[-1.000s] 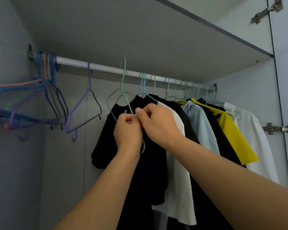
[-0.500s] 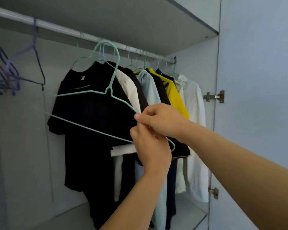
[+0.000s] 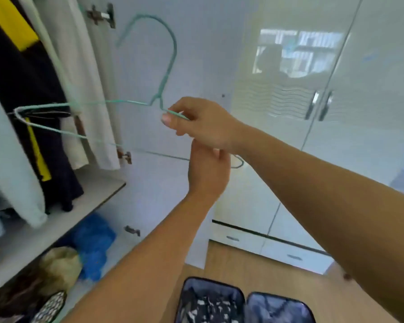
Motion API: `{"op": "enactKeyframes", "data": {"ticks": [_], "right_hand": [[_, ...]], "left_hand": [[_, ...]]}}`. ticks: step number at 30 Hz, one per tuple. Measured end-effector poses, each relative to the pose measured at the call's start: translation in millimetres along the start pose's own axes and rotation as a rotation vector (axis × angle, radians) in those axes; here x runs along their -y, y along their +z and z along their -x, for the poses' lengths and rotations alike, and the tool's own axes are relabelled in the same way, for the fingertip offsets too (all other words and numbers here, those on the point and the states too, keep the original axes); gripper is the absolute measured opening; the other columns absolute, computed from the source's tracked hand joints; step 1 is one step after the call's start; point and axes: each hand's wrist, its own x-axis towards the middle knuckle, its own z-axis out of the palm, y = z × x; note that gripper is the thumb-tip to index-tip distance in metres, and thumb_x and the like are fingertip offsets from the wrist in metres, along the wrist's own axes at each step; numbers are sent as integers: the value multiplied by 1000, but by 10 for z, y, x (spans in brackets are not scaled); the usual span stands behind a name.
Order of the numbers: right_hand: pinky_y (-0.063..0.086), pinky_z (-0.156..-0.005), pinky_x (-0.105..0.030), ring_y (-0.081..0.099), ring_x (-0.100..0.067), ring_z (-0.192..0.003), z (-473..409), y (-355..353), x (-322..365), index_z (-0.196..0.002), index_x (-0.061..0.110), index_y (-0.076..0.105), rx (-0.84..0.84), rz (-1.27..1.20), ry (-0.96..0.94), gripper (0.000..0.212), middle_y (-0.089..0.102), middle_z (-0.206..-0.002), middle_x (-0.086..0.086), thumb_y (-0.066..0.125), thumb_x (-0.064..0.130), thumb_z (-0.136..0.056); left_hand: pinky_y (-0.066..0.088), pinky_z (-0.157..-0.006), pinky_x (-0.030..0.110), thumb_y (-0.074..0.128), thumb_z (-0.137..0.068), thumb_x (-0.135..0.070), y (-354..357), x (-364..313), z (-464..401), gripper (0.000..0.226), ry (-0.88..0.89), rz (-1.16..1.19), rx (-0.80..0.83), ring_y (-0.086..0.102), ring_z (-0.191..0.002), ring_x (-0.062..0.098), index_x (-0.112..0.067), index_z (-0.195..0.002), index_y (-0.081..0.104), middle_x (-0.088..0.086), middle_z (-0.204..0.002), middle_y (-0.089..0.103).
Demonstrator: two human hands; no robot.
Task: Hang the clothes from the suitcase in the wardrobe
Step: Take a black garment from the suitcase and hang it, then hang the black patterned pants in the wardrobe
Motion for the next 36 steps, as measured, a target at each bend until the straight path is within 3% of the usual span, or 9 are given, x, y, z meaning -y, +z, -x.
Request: {"op": "enactKeyframes", "data": {"ticks": [3,6,12,17,22,27,30,33,36], "right_hand": [[51,-68,-16,68,-6,-71,391,-93,-465,-114,19,61,-71,-82,36,33,71,-86,2,67,38,-87],[48,-60,-16,57,-8,-55,638,-60,-882,-106,16,66,-244,-153,125,21,69,-74,0,60,32,-92],[45,-64,-26,55,-15,-63,782,507,-1884,-96,11,70,-469,-49,442,33,61,-68,-4,52,39,-96],[48,-80,-36,59,-20,-82,1119,1486,-3020,-94,10,67,-331,-73,673,28,65,-83,-5,51,32,-97],[39,-56,-23,50,-10,-60,1779,2501,-4176,-89,17,62,-224,-32,788,27,56,-66,4,47,38,-99],[45,-60,-35,52,-18,-53,2531,3570,-5243,-58,10,51,-254,92,908,53,53,-53,-3,44,46,-96],[35,-56,-31,48,-12,-53,2876,4101,-5706,-54,17,44,-226,230,921,53,49,-53,3,41,46,-98],[30,-48,-25,44,-8,-51,3159,4592,-6073,-53,18,44,-215,245,899,54,48,-53,4,41,47,-98],[31,-51,-28,45,-9,-53,3291,4911,-6404,-54,18,47,-266,190,929,57,49,-54,4,35,50,-99]], "left_hand": [[36,-83,27,26,-100,-2,505,-135,251,30,100,-254,350,53,-109,30,1,-118,50,21,-115,58],[34,-84,27,27,-100,-2,883,-33,408,32,63,-130,614,54,-105,30,3,-123,49,22,-116,59],[39,-77,20,46,-100,-27,1446,785,666,36,-31,20,984,57,-114,21,-7,-130,51,8,-127,59],[34,-68,5,50,-96,-20,1841,2242,832,19,-206,-74,781,55,-95,7,-21,-109,64,-12,-101,60],[41,-76,22,51,-96,-18,2238,3599,1325,26,-343,-294,518,52,-91,10,-18,-121,55,2,-124,53],[39,-104,29,64,-90,-27,2870,4674,2203,74,-377,-502,413,33,-136,24,-19,-150,21,12,-155,15],[21,-119,40,58,-93,-40,3251,5272,2675,66,-337,-626,533,14,-146,25,-28,-149,26,7,-158,7],[19,-117,41,35,-102,-43,3532,5735,3024,32,-279,-685,702,40,-132,14,-31,-106,64,-4,-129,54],[46,-89,37,32,-101,-47,3707,6140,3273,45,-333,-540,885,61,-88,18,-22,-68,50,-3,-85,63]]}}
